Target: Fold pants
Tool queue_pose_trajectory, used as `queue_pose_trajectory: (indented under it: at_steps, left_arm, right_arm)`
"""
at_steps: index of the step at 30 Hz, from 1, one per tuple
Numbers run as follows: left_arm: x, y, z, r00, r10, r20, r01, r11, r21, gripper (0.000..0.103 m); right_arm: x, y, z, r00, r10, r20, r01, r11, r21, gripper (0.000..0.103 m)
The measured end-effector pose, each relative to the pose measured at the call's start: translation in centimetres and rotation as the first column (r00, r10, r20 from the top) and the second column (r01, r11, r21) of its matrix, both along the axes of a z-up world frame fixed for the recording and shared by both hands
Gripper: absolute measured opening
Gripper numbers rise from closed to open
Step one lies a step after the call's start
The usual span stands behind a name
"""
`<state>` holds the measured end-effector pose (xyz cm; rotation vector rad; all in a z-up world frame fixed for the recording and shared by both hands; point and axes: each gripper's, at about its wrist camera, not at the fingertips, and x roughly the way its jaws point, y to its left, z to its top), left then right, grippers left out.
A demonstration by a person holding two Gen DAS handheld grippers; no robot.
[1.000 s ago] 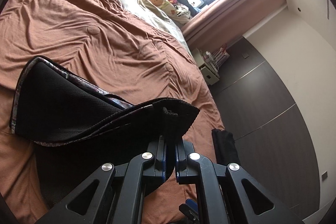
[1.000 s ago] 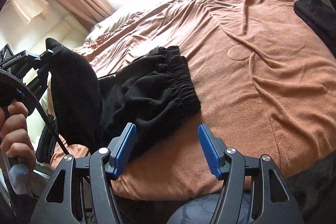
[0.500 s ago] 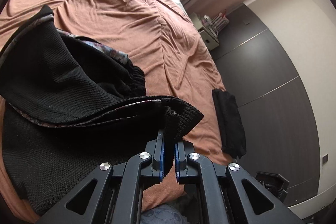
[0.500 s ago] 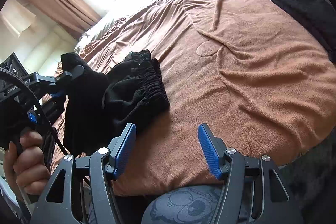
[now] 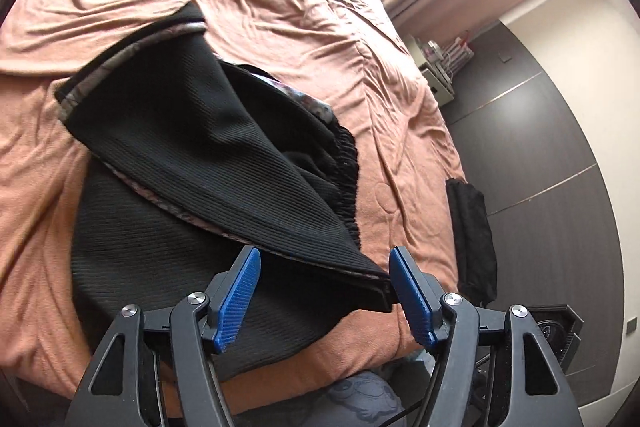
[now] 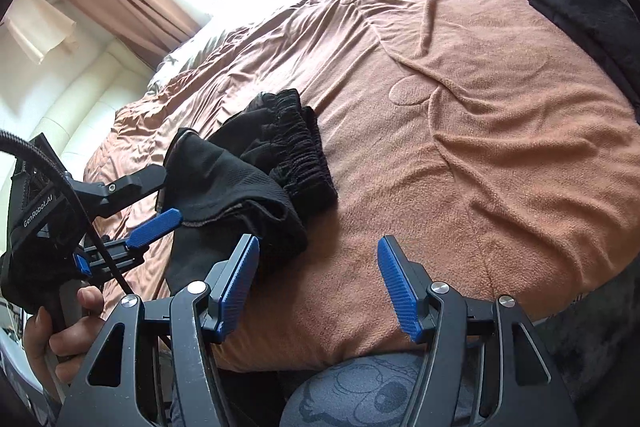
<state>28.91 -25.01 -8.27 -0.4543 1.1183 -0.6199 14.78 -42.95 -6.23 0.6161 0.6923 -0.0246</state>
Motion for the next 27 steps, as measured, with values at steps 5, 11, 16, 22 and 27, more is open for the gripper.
queue_pose_trajectory:
  at_steps: [5, 11, 16, 22, 27]
  left_arm:
    - [0.5, 4.4, -1.4, 0.997, 0.081, -0.020, -0.080, 0.996, 0.025, 0.069]
    - [0.7, 9.3, -2.6, 0.986, 0.165, -0.009, -0.164, 0.984, 0.073, 0.069]
    - [1.0, 12.7, -3.9, 0.973, 0.228, -0.029, -0.225, 0.971, 0.084, 0.069]
    - [0.7, 16.1, -4.8, 0.954, 0.296, -0.040, -0.293, 0.954, 0.070, 0.069]
    - [0.3, 18.7, -5.2, 0.934, 0.355, -0.040, -0.352, 0.933, 0.070, 0.069]
  right_arm:
    - [1.3, 1.0, -0.1, 1.000, 0.028, -0.009, -0.028, 0.999, -0.022, 0.061]
    - [2.7, 2.4, 0.6, 0.999, 0.045, -0.008, -0.046, 0.997, -0.062, 0.061]
    - [4.5, 4.8, 2.3, 0.993, 0.119, -0.002, -0.117, 0.973, -0.198, 0.061]
    - [7.3, 6.9, 3.1, 0.983, 0.184, -0.022, -0.183, 0.940, -0.287, 0.061]
    - [9.5, 9.5, 3.6, 0.968, 0.246, -0.042, -0.246, 0.911, -0.332, 0.061]
